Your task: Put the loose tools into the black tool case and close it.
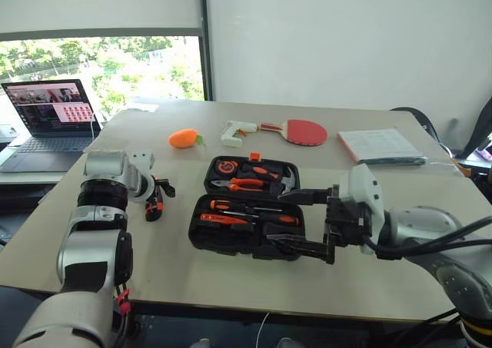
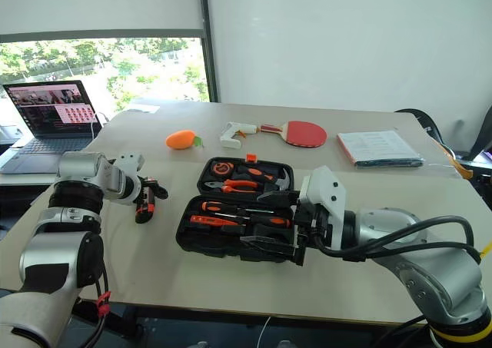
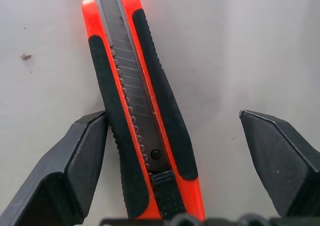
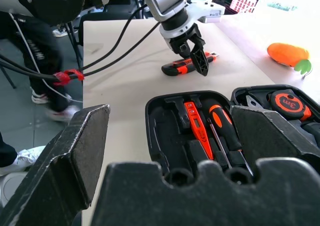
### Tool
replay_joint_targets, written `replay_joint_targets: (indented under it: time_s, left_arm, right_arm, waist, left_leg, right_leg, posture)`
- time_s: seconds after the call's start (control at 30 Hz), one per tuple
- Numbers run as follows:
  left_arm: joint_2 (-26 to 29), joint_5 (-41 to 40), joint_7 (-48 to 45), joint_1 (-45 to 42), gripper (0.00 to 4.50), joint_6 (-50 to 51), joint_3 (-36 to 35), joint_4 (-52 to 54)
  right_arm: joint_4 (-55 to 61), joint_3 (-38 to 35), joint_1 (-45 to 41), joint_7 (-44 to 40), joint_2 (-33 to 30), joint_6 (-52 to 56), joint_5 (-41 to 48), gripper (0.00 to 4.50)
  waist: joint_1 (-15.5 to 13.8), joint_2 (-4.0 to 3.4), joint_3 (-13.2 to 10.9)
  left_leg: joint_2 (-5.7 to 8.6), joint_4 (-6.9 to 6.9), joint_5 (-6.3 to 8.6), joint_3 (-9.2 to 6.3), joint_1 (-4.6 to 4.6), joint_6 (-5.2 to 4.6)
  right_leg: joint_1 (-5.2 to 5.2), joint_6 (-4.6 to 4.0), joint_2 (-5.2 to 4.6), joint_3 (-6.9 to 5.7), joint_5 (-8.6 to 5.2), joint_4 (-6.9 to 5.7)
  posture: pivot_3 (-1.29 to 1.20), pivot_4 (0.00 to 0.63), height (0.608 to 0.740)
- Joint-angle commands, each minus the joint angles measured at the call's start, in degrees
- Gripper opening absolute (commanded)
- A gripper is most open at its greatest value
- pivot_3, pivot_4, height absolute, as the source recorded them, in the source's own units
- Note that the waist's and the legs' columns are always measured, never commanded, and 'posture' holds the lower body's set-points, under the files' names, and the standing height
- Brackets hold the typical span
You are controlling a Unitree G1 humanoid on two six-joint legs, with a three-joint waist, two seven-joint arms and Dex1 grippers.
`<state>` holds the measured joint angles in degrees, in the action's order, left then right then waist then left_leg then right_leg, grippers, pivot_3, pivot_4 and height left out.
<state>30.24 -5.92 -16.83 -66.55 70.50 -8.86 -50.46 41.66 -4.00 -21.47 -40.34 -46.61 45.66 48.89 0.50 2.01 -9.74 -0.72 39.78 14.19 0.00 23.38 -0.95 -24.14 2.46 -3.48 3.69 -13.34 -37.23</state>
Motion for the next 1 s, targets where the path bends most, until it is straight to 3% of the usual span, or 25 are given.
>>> replay_joint_targets:
  time_s: [0.03, 0.13, 0.2, 0.3, 0.37, 0.47, 0.6, 0.7, 0.87, 1.0]
  left_arm:
    - [-1.7, -1.0, 0.7, -0.2, 2.93, -0.7, -1.4, -3.7]
    - [-1.7, -1.3, 1.5, -0.1, 1.89, -0.5, -2.6, -4.4]
    - [-1.4, -1.1, 1.4, 0.2, 1.56, -0.8, -2.6, -4.3]
    - [0.0, -0.2, -1.3, 0.6, 1.55, -3.2, -0.4, -3.5]
    - [2.0, 0.9, -8.6, 0.6, 1.55, -7.8, 4.2, -2.1]
    - [5.4, 2.5, -23.3, 0.7, 1.55, -18.5, 12.5, 3.0]
    - [11.7, 0.1, -52.2, 2.8, 1.55, -29.9, 22.9, 17.4]
    - [14.2, -0.9, -65.0, 3.5, 1.55, -34.6, 27.9, 26.8]
    - [11.9, 2.0, -72.0, 3.3, 1.55, -41.3, 34.7, 33.8]
    - [8.0, 3.9, -72.8, 4.3, 1.55, -38.8, 40.0, 38.9]
  right_arm:
    - [2.2, -3.1, -0.1, 1.2, -1.0, 0.4, 2.2, 4.50]
    - [2.2, -3.5, -0.2, 1.5, -1.5, 0.5, 2.6, 4.50]
    - [1.9, -3.6, -0.5, 1.5, -2.0, 0.5, 2.9, 4.50]
    - [1.3, -3.9, -0.8, 1.3, -2.5, 0.4, 3.1, 4.50]
    - [0.8, -4.2, -0.9, 1.0, -3.0, 0.5, 3.3, 4.50]
    - [0.2, -4.8, -0.6, 0.0, -4.2, 0.9, 3.8, 4.50]
    - [0.1, -5.8, 1.4, -1.9, -6.7, 1.0, 3.8, 4.50]
    - [0.0, -6.4, 1.8, -1.9, -7.4, 1.2, 4.8, 4.50]
    - [1.2, -7.2, 3.2, -0.2, -7.6, 1.9, 5.9, 4.50]
    - [3.1, -8.1, 5.0, 2.1, -7.4, 2.7, 7.1, 4.50]
  waist:
    - [-0.2, -0.06, 0.0]
    - [-0.5, -0.07, 0.0]
    - [-0.6, -0.07, 0.0]
    - [-0.6, -0.08, 0.0]
    - [-0.5, -0.08, 0.0]
    - [-0.4, -0.05, 0.0]
    - [-0.5, 0.05, 0.0]
    - [-0.5, 0.03, 0.0]
    - [-0.5, 0.02, 0.0]
    - [-0.4, 0.02, 0.0]
  left_leg:
    - [0.00, 0.01, 0.00, 0.00, 0.00, 0.00]
    - [0.02, 0.01, 0.00, 0.01, 0.02, 0.01]
    - [0.03, 0.01, 0.00, 0.01, 0.03, 0.01]
    - [0.03, 0.01, 0.00, 0.03, 0.02, 0.01]
    - [0.02, 0.01, 0.00, 0.04, 0.02, 0.01]
    - [0.02, 0.00, -0.03, 0.22, 0.10, 0.05]
    - [-0.02, 0.00, -0.05, 0.36, 0.49, 0.09]
    - [-0.06, -0.03, -0.05, 0.34, 0.72, 0.09]
    - [-0.05, 0.05, -0.02, 0.35, 0.72, 0.03]
    - [-0.05, 0.09, -0.02, 0.33, 0.70, 0.02]
  right_leg:
    - [0.01, 0.00, 0.00, 0.00, 0.00, 0.00]
    - [0.02, 0.02, -0.01, 0.00, 0.01, 0.02]
    - [0.01, 0.03, -0.01, 0.00, 0.01, 0.03]
    - [0.00, 0.03, -0.01, 0.01, 0.01, 0.04]
    - [0.00, 0.03, 0.00, 0.01, 0.01, 0.04]
    - [-0.06, 0.02, 0.04, 0.00, 0.01, 0.04]
    - [-0.30, -0.01, 0.06, -0.10, 0.02, 0.14]
    - [-0.38, -0.01, 0.05, -0.16, 0.02, 0.15]
    - [-0.34, 0.03, 0.04, -0.15, 0.00, 0.42]
    - [-0.33, 0.03, 0.07, -0.14, 0.00, 0.30]
  posture:
    - [0.00, 0.150, 0.740]
    - [0.00, 0.150, 0.740]
    - [0.00, 0.150, 0.740]
    - [0.00, 0.150, 0.740]
    - [0.00, 0.150, 0.740]
    - [0.00, 0.150, 0.740]
    - [0.00, 0.150, 0.740]
    - [0.00, 0.150, 0.740]
    - [0.00, 0.150, 0.740]
    - [0.00, 0.150, 0.740]
